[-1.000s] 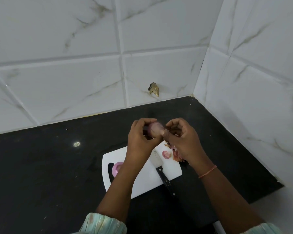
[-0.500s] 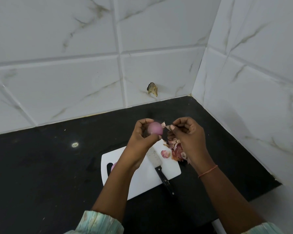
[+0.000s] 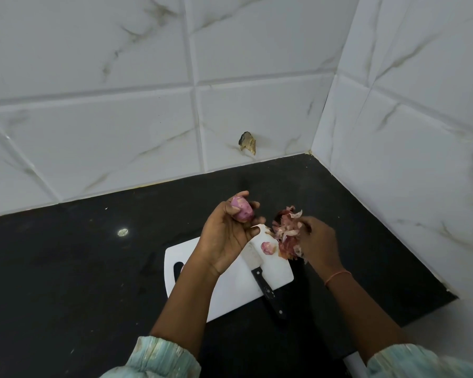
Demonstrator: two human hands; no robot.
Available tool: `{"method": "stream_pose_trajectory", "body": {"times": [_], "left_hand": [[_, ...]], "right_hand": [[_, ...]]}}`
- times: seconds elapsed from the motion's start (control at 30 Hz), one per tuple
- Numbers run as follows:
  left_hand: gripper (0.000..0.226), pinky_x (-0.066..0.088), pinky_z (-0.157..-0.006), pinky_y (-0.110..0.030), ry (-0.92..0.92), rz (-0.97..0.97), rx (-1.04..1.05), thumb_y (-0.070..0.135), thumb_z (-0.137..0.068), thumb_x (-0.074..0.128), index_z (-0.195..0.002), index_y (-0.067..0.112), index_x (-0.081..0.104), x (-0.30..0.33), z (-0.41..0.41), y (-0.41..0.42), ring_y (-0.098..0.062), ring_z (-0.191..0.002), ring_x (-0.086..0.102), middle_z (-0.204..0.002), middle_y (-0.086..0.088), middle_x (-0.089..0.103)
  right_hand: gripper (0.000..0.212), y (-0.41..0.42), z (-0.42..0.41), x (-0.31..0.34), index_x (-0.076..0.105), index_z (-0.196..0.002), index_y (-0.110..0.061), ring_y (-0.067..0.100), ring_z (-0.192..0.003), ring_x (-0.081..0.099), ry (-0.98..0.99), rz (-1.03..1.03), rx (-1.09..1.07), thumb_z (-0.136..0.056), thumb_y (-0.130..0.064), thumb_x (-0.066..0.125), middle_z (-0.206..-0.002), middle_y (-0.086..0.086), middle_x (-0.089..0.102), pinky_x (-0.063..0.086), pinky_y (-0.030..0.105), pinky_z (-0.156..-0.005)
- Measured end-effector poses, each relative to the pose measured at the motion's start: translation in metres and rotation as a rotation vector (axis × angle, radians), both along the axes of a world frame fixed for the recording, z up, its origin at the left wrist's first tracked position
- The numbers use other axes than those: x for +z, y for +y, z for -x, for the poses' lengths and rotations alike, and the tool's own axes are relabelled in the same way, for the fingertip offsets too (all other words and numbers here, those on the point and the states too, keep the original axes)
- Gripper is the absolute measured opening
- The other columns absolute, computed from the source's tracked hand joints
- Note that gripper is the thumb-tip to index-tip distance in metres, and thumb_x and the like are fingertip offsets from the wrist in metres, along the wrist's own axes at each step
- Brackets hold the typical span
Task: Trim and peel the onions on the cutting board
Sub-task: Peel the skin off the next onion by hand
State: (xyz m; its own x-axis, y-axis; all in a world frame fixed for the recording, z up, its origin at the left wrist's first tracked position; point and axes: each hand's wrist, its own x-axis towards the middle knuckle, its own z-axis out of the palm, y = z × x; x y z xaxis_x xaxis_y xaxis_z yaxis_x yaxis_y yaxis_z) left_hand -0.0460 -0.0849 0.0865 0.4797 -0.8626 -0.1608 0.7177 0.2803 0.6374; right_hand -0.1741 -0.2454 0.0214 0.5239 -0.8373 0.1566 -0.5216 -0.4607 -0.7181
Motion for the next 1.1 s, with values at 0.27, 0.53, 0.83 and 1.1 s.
{"method": "stream_pose_trajectory", "body": {"times": [0.27, 0.53, 0.83, 1.1], "left_hand": [[0.024, 0.049, -0.078, -0.038, -0.199, -0.166, 0.083, 0.030, -0.101, 0.041, -0.103, 0.021, 0.063, 0.002, 0.004, -0.003, -0.024, -0.085, 0.057, -0.099, -0.010, 0.063], [0.023, 0.045, -0.072, -0.033, -0.376, -0.172, 0.134, 0.021, -0.106, 0.035, -0.103, 0.024, 0.057, 0.010, 0.010, -0.003, -0.019, -0.087, 0.057, -0.094, -0.002, 0.062], [0.022, 0.043, -0.065, -0.029, -0.500, -0.162, 0.147, 0.017, -0.105, 0.032, -0.103, 0.023, 0.054, 0.013, 0.013, -0.003, -0.018, -0.082, 0.051, -0.095, -0.003, 0.054], [0.021, 0.046, -0.064, -0.027, -0.568, -0.190, 0.166, 0.016, -0.105, 0.032, -0.106, 0.022, 0.053, 0.012, 0.013, -0.002, -0.016, -0.081, 0.054, -0.092, -0.001, 0.056]], "right_hand": [[0.017, 0.055, -0.015, 0.077, 0.067, -0.104, -0.013, 0.007, -0.086, 0.065, -0.441, 0.109, 0.401, -0.091, -0.023, 0.065, -0.094, -0.005, 0.068, 0.052, 0.013, -0.071], [0.020, 0.058, -0.023, 0.077, 0.074, -0.098, -0.011, 0.008, -0.081, 0.067, -0.437, 0.186, 0.389, -0.083, -0.024, 0.075, -0.089, -0.003, 0.072, 0.054, 0.016, -0.073], [0.015, 0.057, -0.023, 0.080, 0.074, -0.096, -0.010, 0.005, -0.080, 0.068, -0.428, 0.060, 0.331, -0.084, -0.020, 0.074, -0.087, -0.004, 0.073, 0.054, 0.014, -0.072], [0.011, 0.061, -0.024, 0.078, 0.071, -0.089, -0.009, 0.003, -0.079, 0.065, -0.440, 0.107, 0.353, -0.082, -0.016, 0.076, -0.080, -0.009, 0.066, 0.049, 0.006, -0.068]]}}
